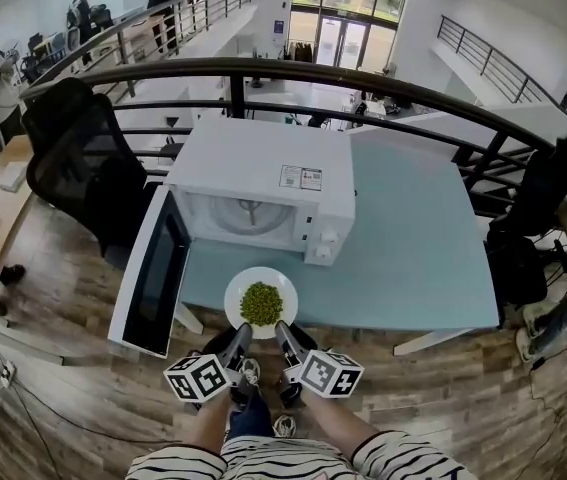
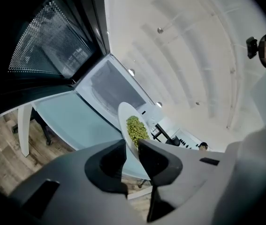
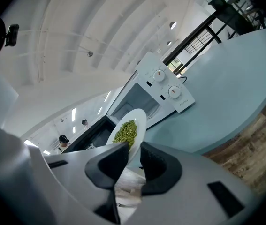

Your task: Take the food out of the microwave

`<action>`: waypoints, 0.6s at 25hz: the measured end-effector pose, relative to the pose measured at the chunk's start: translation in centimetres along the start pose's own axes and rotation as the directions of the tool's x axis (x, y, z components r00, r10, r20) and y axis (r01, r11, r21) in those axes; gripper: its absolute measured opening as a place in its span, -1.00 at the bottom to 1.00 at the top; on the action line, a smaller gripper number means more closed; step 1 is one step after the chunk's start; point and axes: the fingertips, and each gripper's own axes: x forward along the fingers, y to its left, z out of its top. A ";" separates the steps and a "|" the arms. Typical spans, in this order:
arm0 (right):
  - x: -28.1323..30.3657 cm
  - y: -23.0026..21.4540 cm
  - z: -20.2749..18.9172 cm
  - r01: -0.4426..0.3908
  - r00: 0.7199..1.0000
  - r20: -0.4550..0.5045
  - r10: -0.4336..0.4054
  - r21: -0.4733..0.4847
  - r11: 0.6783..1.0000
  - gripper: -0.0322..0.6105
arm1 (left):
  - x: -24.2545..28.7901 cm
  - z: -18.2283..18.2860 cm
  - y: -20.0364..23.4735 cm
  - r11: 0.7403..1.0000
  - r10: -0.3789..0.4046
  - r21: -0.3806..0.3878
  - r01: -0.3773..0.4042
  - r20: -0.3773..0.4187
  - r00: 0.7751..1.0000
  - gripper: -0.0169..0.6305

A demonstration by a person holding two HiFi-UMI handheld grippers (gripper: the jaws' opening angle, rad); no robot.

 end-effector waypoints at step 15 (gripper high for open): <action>-5.3 0.2 -1.9 -0.004 1.000 -0.024 0.004 0.002 1.000 -0.62 | -3.3 -3.8 -3.1 1.000 -0.001 0.022 0.002 -0.038 0.999 -0.66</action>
